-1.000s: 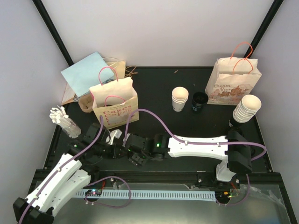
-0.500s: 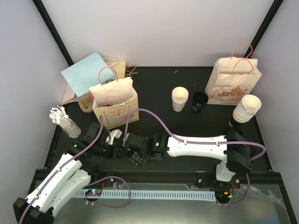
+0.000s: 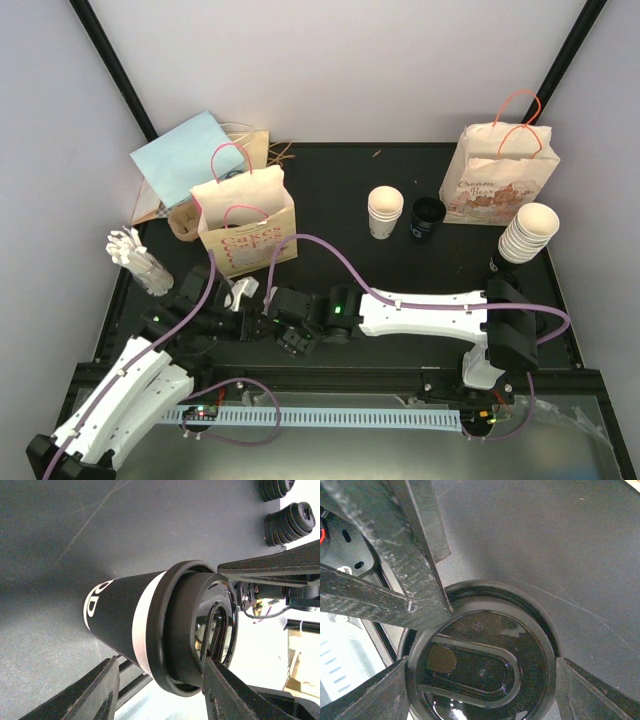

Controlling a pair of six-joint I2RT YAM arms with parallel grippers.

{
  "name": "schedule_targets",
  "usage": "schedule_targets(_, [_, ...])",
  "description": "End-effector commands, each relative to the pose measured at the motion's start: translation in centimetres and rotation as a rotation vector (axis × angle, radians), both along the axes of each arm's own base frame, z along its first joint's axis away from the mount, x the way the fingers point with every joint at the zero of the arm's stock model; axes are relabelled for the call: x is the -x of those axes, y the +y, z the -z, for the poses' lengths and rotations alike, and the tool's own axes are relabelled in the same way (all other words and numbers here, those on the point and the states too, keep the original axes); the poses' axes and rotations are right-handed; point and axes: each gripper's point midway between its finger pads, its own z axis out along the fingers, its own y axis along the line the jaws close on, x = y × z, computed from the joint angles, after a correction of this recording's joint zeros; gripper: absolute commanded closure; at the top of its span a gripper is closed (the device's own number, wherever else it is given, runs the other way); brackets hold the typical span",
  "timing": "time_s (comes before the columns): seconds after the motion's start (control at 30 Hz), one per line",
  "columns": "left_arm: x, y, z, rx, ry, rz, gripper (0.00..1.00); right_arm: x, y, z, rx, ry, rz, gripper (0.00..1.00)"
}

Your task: Pack the takeout coffee

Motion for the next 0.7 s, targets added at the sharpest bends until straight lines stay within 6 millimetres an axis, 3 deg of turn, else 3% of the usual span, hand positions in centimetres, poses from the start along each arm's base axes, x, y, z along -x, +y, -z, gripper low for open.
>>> schedule_targets(0.0, [-0.2, -0.3, -1.8, 0.049, -0.039, -0.012, 0.5, -0.3, -0.8, -0.4, 0.007, -0.035, -0.01, 0.24])
schedule_targets(0.37, [0.8, 0.0, -1.4, 0.056, -0.004, -0.016, 0.61, -0.3, -2.0, 0.3, 0.067, -0.047, -0.015, 0.25])
schedule_targets(0.67, [0.8, -1.4, -0.4, 0.153, 0.046, 0.002, 0.66, -0.2, -3.7, 1.8, 0.122, -0.048, -0.007, 0.26])
